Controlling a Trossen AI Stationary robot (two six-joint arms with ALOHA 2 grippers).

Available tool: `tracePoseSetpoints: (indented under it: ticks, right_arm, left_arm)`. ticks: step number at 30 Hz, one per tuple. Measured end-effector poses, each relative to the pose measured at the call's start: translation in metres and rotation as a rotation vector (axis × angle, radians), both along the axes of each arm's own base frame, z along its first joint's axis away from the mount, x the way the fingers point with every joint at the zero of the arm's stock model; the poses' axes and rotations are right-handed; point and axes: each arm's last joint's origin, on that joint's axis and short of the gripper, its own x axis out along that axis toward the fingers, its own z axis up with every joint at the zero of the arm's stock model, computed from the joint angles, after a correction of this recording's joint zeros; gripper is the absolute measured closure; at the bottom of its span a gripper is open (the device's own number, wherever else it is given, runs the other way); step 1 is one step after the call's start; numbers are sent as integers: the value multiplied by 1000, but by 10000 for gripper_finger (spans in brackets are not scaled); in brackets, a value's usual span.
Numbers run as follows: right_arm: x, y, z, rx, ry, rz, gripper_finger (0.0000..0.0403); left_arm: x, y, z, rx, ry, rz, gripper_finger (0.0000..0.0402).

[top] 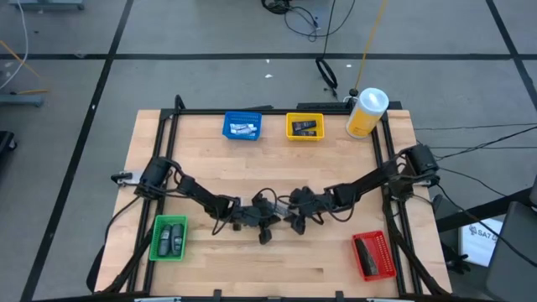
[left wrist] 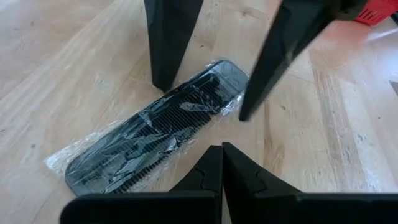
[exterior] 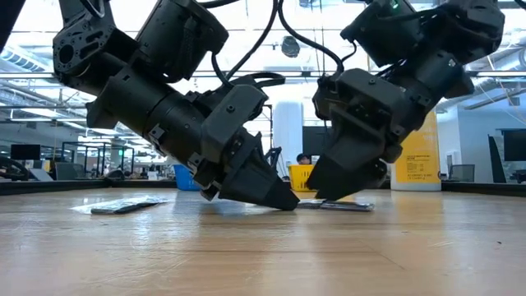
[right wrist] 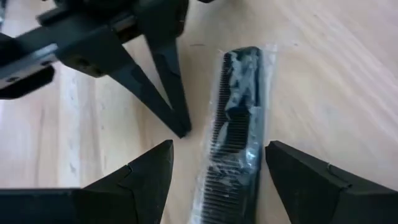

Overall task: Pick & Place Travel size toiletries
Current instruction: Put the black hair comb into the red bin

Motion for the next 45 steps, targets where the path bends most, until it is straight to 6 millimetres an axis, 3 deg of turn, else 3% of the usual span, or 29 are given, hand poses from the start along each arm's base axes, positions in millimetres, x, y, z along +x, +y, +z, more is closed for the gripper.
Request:
tracePoseSetpoints:
  ticks: [15,20,28,30,37,41,45]
  right_arm:
    - [10,6,-11,61,-91,83,169]
    - [9,5,-13,40,-65,98,229]
    - [1,8,-11,-3,-8,128,372]
    - [-4,12,-5,-48,8,130,393]
    - [-37,29,36,-168,36,-5,396]
    - [-65,41,67,-48,96,-22,396]
    - [-103,51,96,190,299,-36,398]
  left_arm:
    - [0,2,-2,19,20,0,396]
    - [-1,0,-2,31,22,-19,399]
    - [-4,-7,-4,42,46,-64,384]
    - [-5,-8,-4,36,53,-79,381]
    - [-7,-17,-4,-11,62,-162,380]
    - [-9,-22,-4,-10,66,-183,380]
    - [-11,-29,-4,9,65,-213,380]
